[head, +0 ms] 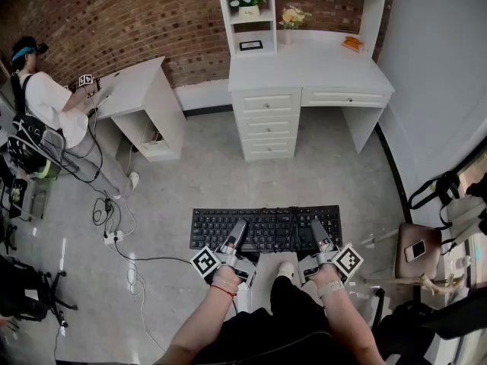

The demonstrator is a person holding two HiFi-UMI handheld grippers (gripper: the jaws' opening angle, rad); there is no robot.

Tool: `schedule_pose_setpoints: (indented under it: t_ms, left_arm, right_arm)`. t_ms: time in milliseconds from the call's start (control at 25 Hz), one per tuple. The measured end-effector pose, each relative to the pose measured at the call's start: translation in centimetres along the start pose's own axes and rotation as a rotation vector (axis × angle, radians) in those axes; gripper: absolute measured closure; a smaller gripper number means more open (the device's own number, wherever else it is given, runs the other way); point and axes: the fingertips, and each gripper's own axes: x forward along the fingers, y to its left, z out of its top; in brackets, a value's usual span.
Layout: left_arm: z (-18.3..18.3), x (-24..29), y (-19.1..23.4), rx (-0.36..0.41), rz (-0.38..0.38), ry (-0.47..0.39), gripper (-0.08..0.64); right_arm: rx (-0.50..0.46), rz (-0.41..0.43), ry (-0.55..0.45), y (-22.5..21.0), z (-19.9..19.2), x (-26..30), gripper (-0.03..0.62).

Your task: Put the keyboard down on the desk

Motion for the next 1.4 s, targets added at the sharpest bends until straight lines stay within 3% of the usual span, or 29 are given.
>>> schedule_pose_setpoints:
  t_ms: [760,1400]
  left_arm:
    - [0.7,14.2,2.1,-0.009,0.022,-0.022,0.403]
    - [-0.2,18.8,2.7,-0.006,0.032,-0.007,0.403]
  right_arm:
    - [0.007,-0.008,0.023,-0.4,10.0,11.0,0.518]
    - [0.043,0.003,0.005,-0.4,13.7,13.2,0.517]
